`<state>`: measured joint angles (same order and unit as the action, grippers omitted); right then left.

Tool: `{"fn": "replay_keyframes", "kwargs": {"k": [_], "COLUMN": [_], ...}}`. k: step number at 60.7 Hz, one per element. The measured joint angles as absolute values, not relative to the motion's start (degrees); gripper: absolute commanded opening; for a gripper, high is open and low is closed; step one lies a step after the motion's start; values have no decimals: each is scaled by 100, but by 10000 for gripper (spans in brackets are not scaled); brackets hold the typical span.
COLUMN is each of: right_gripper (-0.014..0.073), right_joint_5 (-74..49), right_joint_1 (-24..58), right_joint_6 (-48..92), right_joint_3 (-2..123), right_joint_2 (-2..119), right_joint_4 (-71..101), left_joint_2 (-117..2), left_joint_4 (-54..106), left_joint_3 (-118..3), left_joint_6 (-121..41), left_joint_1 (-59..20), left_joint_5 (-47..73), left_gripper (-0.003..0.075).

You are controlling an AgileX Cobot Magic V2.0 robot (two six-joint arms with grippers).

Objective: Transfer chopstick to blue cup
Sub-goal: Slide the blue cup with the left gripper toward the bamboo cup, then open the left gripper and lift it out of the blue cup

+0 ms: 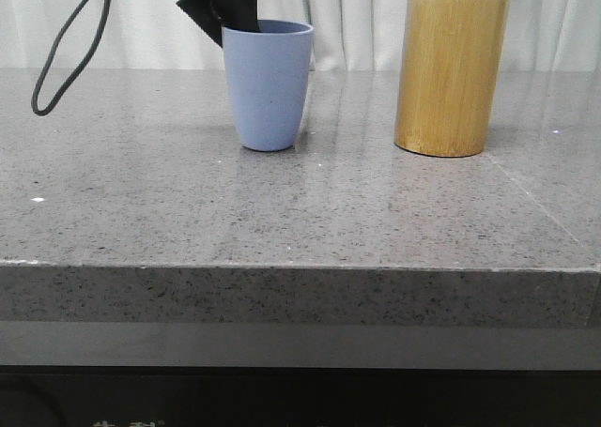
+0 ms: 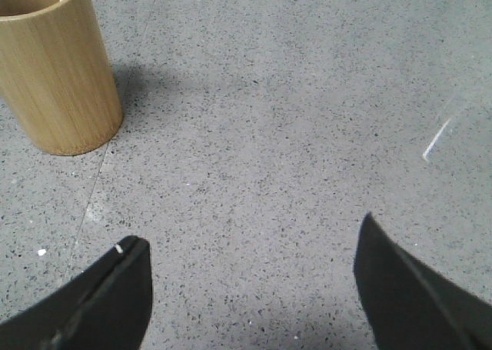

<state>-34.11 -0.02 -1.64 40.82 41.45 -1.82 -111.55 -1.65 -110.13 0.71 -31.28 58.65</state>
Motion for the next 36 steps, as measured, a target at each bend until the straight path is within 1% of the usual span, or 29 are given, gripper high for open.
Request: {"fn": "replay_keyframes", "kwargs": {"k": [5, 9, 22, 36], "right_gripper": [558, 558, 558, 558], "right_joint_5": [-3411, -3411, -3411, -3398], "right_joint_1": [-2, -2, -2, -2], "right_joint_6": [-164, -164, -164, -164], "right_joint_3": [4082, 4082, 4082, 4082], "right_joint_2": [4145, 4145, 4145, 4145], "right_joint_4": [-182, -182, -182, -157], "left_joint_2": [-11155, -11155, -11155, -11155], "left_joint_4": [-165, -165, -165, -227], "left_joint_3": [-11013, -11013, -11099, -11713], "left_joint_6": [71, 71, 71, 71], "left_joint_1": [-3128, -3128, -3128, -3128], "left_joint_5": [5865, 5865, 5940, 6617], "left_gripper": [360, 381, 380, 377]}}
